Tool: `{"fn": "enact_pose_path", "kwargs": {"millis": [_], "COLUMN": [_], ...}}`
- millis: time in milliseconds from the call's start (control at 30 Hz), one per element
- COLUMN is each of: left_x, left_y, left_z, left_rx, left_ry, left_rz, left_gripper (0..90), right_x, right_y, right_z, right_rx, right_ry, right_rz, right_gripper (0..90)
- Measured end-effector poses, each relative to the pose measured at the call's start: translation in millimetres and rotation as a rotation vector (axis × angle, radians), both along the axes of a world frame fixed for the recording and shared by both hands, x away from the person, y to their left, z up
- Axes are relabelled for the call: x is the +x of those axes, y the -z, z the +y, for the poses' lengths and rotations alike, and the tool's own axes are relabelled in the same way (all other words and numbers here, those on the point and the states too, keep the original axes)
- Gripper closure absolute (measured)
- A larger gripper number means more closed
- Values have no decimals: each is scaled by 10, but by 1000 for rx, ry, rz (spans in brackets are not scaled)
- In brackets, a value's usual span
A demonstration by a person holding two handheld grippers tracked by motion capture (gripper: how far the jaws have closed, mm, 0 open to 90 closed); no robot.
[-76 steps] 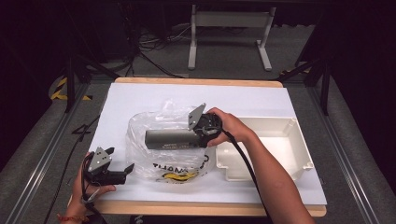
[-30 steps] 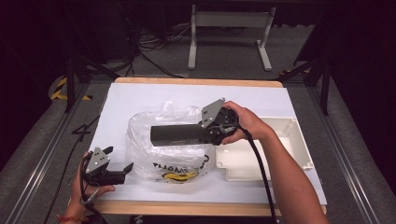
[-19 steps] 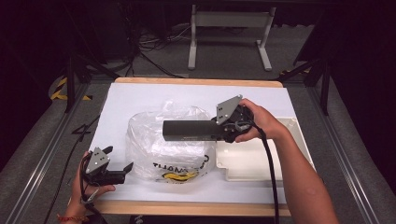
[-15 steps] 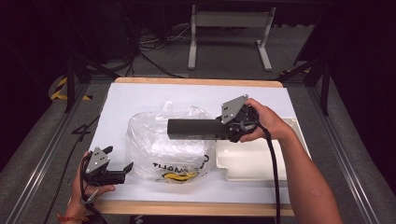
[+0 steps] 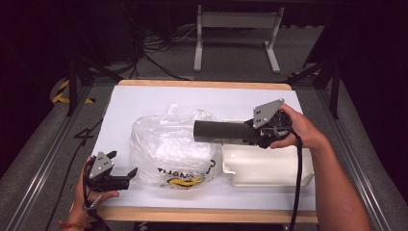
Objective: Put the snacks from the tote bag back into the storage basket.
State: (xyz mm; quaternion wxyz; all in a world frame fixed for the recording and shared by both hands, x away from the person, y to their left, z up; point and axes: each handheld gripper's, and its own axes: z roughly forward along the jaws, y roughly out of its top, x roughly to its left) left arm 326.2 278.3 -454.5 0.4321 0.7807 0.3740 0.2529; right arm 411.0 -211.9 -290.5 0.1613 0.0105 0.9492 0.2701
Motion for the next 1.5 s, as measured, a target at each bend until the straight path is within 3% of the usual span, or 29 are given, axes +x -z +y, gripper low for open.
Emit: {"fn": "enact_pose_path", "kwargs": {"millis": [567, 1067, 1500], "left_x": [-1, -1, 5], "left_y": [0, 1, 5], "left_z": [-3, -11, -8], "left_rx": [9, 10, 11], "left_ry": [-7, -9, -11], "left_rz": [-2, 0, 4], "left_gripper": [51, 51, 51], "right_x": [-157, -212, -199], "right_y": [-38, 6, 117], "right_z": [-392, -740, -871], "right_rx": [-39, -27, -53], "right_ry": [14, 67, 58], "right_rz": [2, 6, 41], "right_gripper": [429, 429, 429]}}
